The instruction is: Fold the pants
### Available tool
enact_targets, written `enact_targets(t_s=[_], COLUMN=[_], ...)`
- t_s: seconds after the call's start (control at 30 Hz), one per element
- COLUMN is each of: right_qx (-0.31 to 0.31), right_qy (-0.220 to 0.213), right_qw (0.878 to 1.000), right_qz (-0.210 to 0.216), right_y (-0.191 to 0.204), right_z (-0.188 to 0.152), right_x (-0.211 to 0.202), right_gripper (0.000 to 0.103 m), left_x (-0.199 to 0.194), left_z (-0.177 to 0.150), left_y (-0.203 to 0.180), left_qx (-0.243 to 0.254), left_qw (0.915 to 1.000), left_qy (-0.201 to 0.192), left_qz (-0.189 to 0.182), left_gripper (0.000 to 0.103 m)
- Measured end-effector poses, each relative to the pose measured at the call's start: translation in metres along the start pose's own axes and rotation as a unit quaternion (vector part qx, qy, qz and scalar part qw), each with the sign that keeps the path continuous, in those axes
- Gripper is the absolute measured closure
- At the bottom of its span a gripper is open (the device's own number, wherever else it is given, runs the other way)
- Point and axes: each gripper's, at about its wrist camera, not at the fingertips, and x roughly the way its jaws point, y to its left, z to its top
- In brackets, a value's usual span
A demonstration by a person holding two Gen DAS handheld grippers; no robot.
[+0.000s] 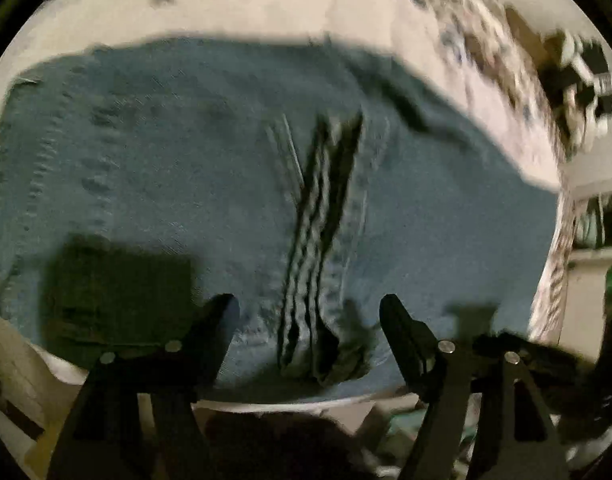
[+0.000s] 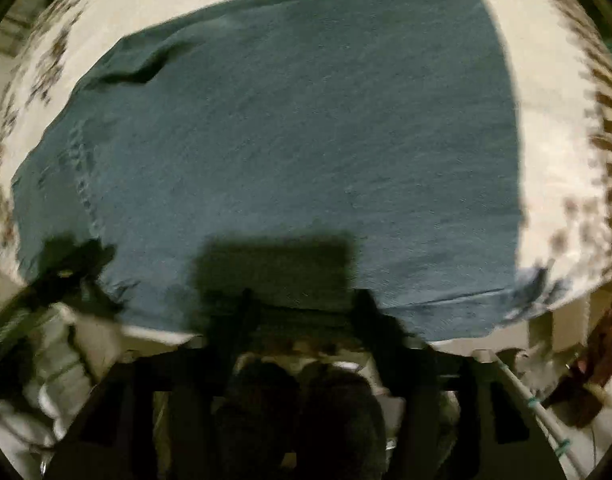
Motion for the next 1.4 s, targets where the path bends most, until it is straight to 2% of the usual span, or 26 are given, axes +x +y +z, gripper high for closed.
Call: enact_targets(t_s=[0.03,0.07,0.13,0.23,0.4,0.5,0.53,0.57,0.6,0.63,0.73,0.77,0.8,0.83,0.87,0.97,1.0,1.03,1.1,1.13,1.17,1.2,1.23,1.27,1.37,1.4], right_qx=[0.004,0.008,0.012,0.006,0.011,0.012,0.007,0.002,-0.003,-0.007,-0.014,-0.017,-0.020,-0.023,-0.025,-0.015,-0.011,-0.009,-0.011,-0.012,-0.013,-0.015,-0.016,-0.016,-0.010,-0.007], right_qy=[-0.009,-0.020,-0.035,-0.059,-0.063,-0.053,-0.053,-0.052,-0.052,-0.051,-0.048,-0.047,-0.048,-0.051,-0.053,-0.049,-0.048,-0.046,-0.047,-0.048,-0.048,-0.049,-0.050,-0.050,-0.055,-0.058], right_qw=[1.000,1.000,0.999,0.997,0.998,0.999,0.999,0.999,0.999,0.999,0.999,0.999,0.999,0.998,0.998,0.998,0.998,0.998,0.998,0.998,0.998,0.998,0.998,0.998,0.998,0.998], right_qz=[-0.012,-0.020,-0.035,-0.046,-0.017,0.007,0.010,0.008,0.004,0.001,-0.004,-0.007,-0.012,-0.019,-0.026,-0.031,-0.029,-0.029,-0.029,-0.027,-0.025,-0.023,-0.022,-0.020,-0.016,-0.013], right_y=[0.001,0.002,0.005,0.013,0.032,0.048,0.052,0.057,0.062,0.068,0.080,0.083,0.086,0.090,0.092,0.092,0.092,0.092,0.096,0.097,0.100,0.096,0.097,0.097,0.095,0.090], right_z=[0.000,0.001,0.003,0.005,0.007,0.009,0.010,0.011,0.012,0.013,0.018,0.021,0.023,0.026,0.025,0.028,0.029,0.029,0.031,0.031,0.031,0.032,0.032,0.031,0.029,0.026], right_x=[-0.004,-0.008,-0.016,-0.024,-0.025,-0.021,-0.018,-0.017,-0.016,-0.015,-0.012,-0.011,-0.010,-0.009,-0.005,0.001,0.002,0.003,0.004,0.004,0.004,0.004,0.003,0.004,0.002,0.000], right_gripper=[0.008,0.006,0.006,0.006,0.006,0.007,0.017,0.033,0.041,0.044,0.044,0.044,0.044,0.044,0.044,0.044,0.044,0.044,0.044,0.044,0.044,0.044,0.044,0.044,0.044,0.044], left_x=[-0.010,-0.022,-0.033,-0.051,-0.062,-0.058,-0.055,-0.050,-0.045,-0.038,-0.033,-0.035,-0.037,-0.040,-0.047,-0.045,-0.040,-0.029,-0.024,-0.024,-0.025,-0.028,-0.030,-0.032,-0.045,-0.053], left_z=[0.002,0.003,0.000,-0.008,-0.027,-0.040,-0.044,-0.048,-0.047,-0.048,-0.049,-0.048,-0.046,-0.043,-0.040,-0.038,-0.038,-0.040,-0.041,-0.038,-0.035,-0.036,-0.034,-0.033,-0.030,-0.027], left_y=[0.003,0.008,0.023,0.061,0.118,0.163,0.178,0.196,0.199,0.212,0.231,0.231,0.229,0.223,0.216,0.214,0.219,0.229,0.236,0.237,0.235,0.235,0.232,0.228,0.215,0.207], left_qx=[-0.006,-0.015,-0.030,-0.089,-0.184,-0.260,-0.285,-0.319,-0.336,-0.362,-0.399,-0.401,-0.397,-0.387,-0.374,-0.370,-0.379,-0.398,-0.411,-0.413,-0.408,-0.404,-0.398,-0.388,-0.364,-0.350], left_qw=[0.9998,0.9994,0.9986,0.9940,0.9785,0.9592,0.9512,0.9398,0.9340,0.9234,0.9048,0.9025,0.9026,0.9040,0.9053,0.9061,0.9025,0.8934,0.8803,0.8779,0.8809,0.8816,0.8821,0.8852,0.8880,0.8915], left_qy=[-0.018,-0.033,-0.044,-0.061,-0.090,-0.109,-0.115,-0.118,-0.119,-0.122,-0.141,-0.151,-0.161,-0.176,-0.194,-0.197,-0.195,-0.187,-0.203,-0.205,-0.206,-0.211,-0.220,-0.227,-0.256,-0.267], left_qz=[-0.002,-0.001,-0.004,-0.013,-0.016,-0.024,-0.028,-0.029,-0.029,-0.035,-0.048,-0.046,-0.045,-0.048,-0.054,-0.054,-0.062,-0.093,-0.120,-0.128,-0.123,-0.123,-0.123,-0.120,-0.115,-0.107], left_gripper=[0.025,0.020,0.019,0.004,0.002,0.002,0.002,0.002,0.002,0.002,0.002,0.002,0.008,0.019,0.046,0.048,0.041,0.039,0.034,0.034,0.034,0.040,0.050,0.072,0.074,0.075])
